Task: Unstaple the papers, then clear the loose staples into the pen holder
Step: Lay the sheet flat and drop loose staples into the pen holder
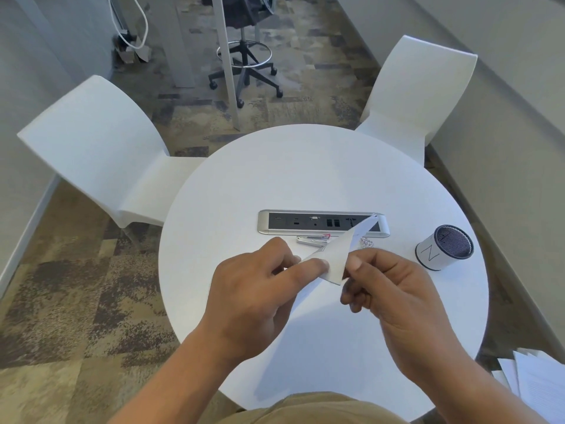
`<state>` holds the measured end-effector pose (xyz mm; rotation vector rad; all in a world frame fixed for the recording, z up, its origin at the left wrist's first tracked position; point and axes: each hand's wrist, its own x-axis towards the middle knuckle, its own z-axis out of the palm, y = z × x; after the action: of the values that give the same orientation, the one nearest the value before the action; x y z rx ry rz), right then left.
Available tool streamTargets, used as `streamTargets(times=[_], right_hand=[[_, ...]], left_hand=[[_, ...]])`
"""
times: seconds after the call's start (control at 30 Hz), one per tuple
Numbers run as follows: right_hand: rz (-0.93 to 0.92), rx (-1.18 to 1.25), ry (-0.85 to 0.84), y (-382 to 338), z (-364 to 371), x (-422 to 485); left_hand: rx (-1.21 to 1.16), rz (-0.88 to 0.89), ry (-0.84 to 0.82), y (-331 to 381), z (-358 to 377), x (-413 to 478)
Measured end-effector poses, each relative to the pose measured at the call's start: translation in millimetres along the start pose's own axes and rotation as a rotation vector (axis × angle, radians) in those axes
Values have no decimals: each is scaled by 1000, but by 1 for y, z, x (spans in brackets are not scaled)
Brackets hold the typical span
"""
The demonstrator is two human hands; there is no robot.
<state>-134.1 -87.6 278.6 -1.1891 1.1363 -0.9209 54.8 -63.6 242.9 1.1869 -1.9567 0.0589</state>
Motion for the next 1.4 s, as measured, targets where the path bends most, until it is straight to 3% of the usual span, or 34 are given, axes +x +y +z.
streamTargets(times=[0.1,0.17,0.23,0.43,0.6,0.77,0.9,0.97,1.03,1.13,1.23,1.4], right_hand=[[-272,-301,139,3,-3,1],[-447,-510,134,5,-7,2],[-501,-560,110,6,-11,6],[-328,-477,66,3,-9,13],[-174,-429,7,3,-10,15],[-153,-429,-1,3,-11,17],[-242,-500,83,2,-9,16],[-319,-563,230,-1,-8,14],[-281,-489,298,-4,-6,11],[-72,-360,95,-7,-3,7],[39,-297,-19,-8,1,7],[81,-118,-43,-6,3,12]], left_hand=[[-72,-65,-18,0,-1,0],[-190,-136,-63,-1,-1,1],[-361,-258,-134,-1,-3,3],[-942,-767,-321,4,-2,12],[-1155,-898,-375,3,-2,11],[-1171,-923,-371,3,0,9],[-1025,-854,-299,4,4,10],[-696,-682,-184,3,5,9],[-259,-405,-62,1,5,7],[94,-110,30,-3,7,4],[170,29,80,-6,9,0],[180,57,125,-8,9,-3]])
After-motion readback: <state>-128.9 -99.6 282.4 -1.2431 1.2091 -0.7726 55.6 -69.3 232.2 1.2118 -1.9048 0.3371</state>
